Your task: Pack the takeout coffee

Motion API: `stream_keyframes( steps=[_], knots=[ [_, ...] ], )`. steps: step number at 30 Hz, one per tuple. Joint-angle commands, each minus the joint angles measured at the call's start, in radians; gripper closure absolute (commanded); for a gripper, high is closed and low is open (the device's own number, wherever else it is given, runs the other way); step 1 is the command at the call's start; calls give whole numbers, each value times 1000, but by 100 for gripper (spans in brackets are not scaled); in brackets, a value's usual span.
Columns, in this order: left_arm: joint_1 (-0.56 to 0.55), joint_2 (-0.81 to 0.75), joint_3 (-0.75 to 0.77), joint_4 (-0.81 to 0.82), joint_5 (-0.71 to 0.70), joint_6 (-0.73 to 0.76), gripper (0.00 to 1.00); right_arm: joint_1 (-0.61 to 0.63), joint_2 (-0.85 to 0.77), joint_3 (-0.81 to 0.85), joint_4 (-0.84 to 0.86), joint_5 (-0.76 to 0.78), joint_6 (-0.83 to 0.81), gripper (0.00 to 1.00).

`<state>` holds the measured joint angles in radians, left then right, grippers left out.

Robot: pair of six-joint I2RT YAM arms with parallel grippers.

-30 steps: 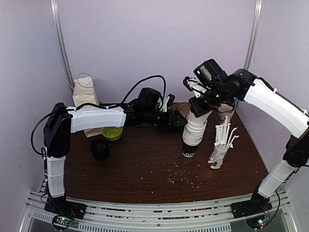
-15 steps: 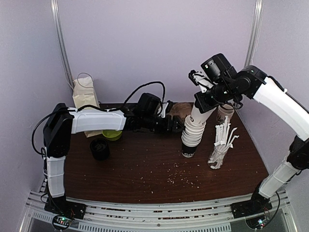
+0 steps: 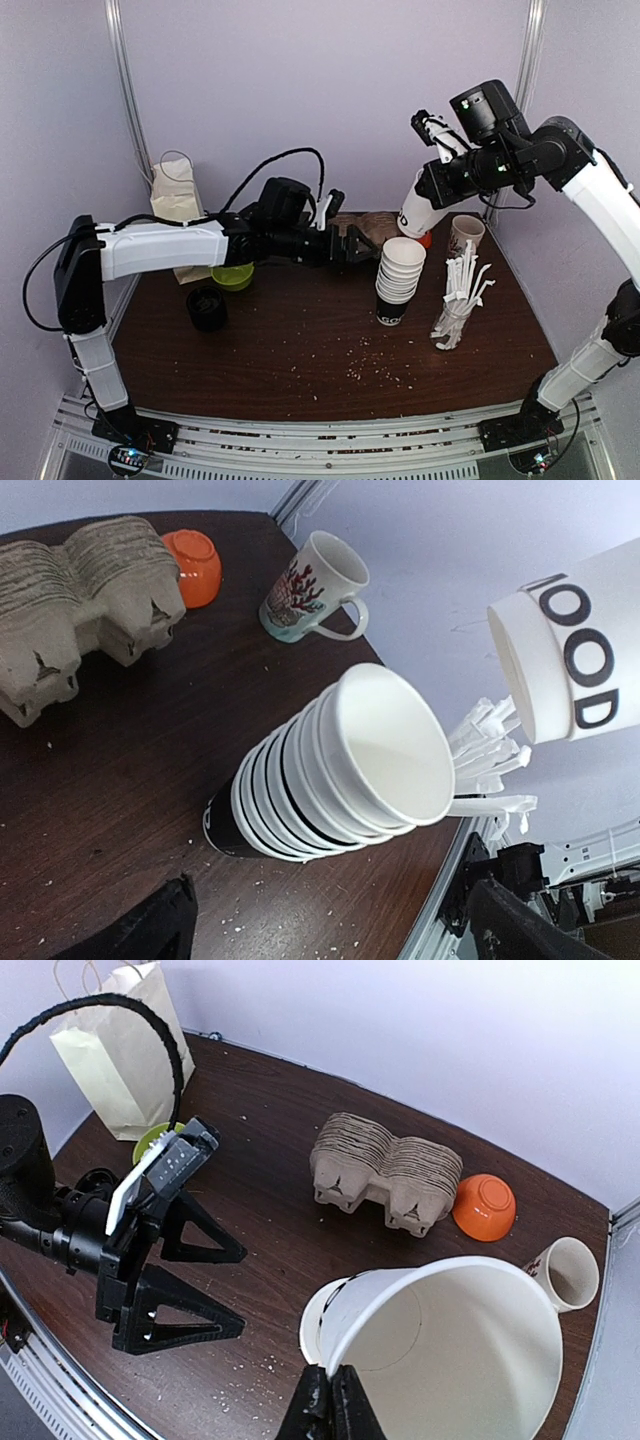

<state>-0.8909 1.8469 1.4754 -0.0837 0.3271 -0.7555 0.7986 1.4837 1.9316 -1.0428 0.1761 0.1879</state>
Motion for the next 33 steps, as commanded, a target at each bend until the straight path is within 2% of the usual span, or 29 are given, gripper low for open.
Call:
stream_keyframes(
  steps=[1,11,16,24,29,33],
  knots=[
    [-5,-156,-85,-25,-128,64,2,76,-17,50,-25,-24,4,100],
    [-3,-550,-402,-97,-484,163,2,316,96,59,-46,-7,-28,100],
    [-3,-693,-480,-138,-593,166,2,348,155,21,-8,-57,-30,100],
    [-4,-760,-560,-155,-642,135,2,371,269,-81,76,-50,-25,100],
    [-3,-776,-590,-171,-663,128,2,371,318,-172,190,-56,6,100],
    [-3,-795,-616,-179,-688,117,2,372,381,-181,235,-79,32,100]
  ],
)
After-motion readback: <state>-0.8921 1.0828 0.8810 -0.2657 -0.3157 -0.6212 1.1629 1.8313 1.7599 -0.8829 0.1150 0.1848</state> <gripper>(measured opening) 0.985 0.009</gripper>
